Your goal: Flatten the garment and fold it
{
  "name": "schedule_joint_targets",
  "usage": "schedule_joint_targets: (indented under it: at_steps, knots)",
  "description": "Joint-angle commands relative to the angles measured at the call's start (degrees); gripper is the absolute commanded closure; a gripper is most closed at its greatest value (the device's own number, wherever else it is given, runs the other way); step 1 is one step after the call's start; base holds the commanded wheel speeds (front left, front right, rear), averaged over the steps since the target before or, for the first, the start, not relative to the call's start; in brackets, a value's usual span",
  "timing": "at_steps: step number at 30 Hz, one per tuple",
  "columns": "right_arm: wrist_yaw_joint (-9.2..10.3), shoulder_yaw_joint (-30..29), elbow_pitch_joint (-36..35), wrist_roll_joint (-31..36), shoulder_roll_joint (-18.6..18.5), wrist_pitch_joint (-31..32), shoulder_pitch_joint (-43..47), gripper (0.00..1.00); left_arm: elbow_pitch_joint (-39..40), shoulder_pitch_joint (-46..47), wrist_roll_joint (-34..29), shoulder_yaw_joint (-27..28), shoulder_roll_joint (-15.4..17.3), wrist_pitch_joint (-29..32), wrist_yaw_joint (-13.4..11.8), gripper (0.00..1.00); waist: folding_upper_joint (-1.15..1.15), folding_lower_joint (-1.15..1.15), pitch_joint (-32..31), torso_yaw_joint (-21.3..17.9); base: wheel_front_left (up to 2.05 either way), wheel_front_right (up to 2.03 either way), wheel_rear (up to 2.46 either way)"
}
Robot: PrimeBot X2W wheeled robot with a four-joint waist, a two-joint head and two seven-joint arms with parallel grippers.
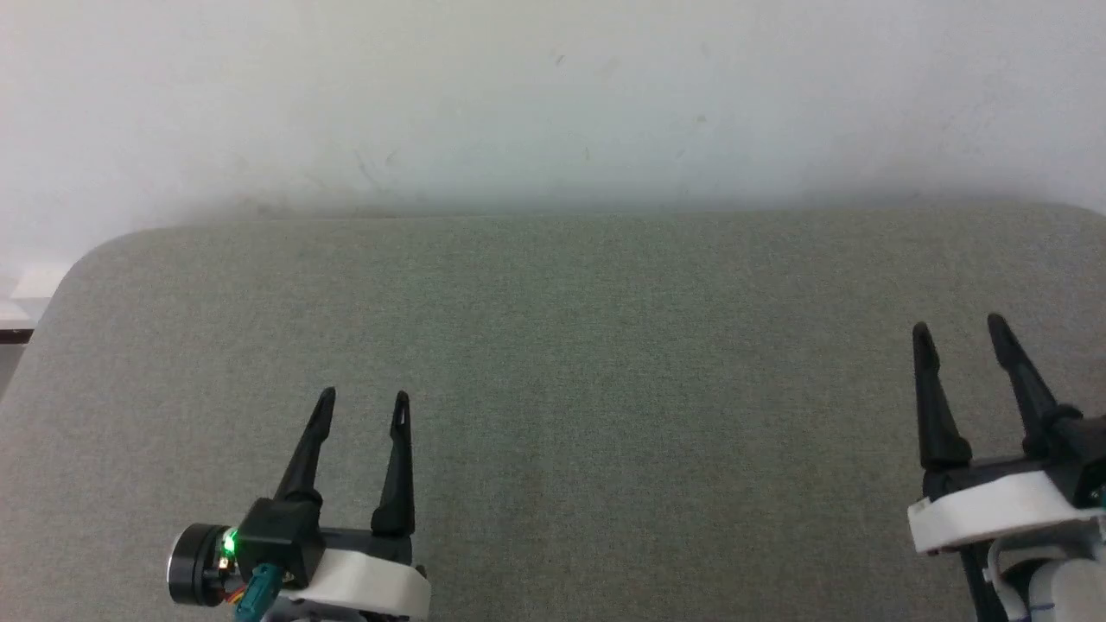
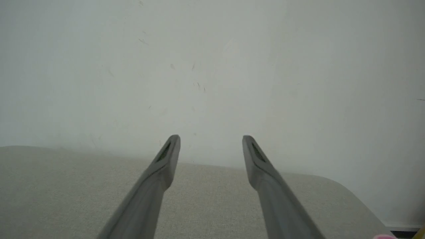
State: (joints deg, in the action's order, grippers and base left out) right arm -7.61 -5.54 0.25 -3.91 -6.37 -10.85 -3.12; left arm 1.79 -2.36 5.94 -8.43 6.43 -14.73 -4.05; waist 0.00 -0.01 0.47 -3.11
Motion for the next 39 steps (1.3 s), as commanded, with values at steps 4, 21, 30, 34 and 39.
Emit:
schedule_joint_targets:
  at_steps: [4,21,30,34,39]
  knots:
    - [0.12,0.4,0.3,1.6,1.7,-1.3,3.8,0.0,-0.6,-1.3,-0.6,-0.4,-0.3,-0.3,0.5,0.0,0.0,0.01,-0.6,1.1,0.0,0.0,0.0]
    - [0.12,0.3,0.3,2.8,3.4,-3.1,8.1,0.0,-1.3,-2.1,-1.8,-1.4,-0.7,-0.3,0.9,0.0,0.0,0.01,-1.6,2.7,0.0,0.0,0.0]
    - [0.12,0.8,0.0,2.5,3.5,-3.0,8.1,0.0,-1.8,-2.4,-1.1,-0.7,-1.2,-0.3,0.5,0.0,0.0,0.01,-1.7,2.8,0.0,0.0,0.0]
    - [-0.01,0.5,0.4,2.4,3.2,-2.8,7.6,1.0,-1.6,-1.4,-1.5,-1.0,-1.0,0.1,0.7,1.0,0.0,0.02,-1.7,2.8,0.0,0.0,0.0]
    - [-0.01,0.7,0.3,2.5,3.2,-2.2,7.4,1.0,-1.6,-1.3,-1.6,-0.6,-1.1,0.7,0.9,1.0,0.0,0.02,-1.6,2.8,0.0,0.0,0.0]
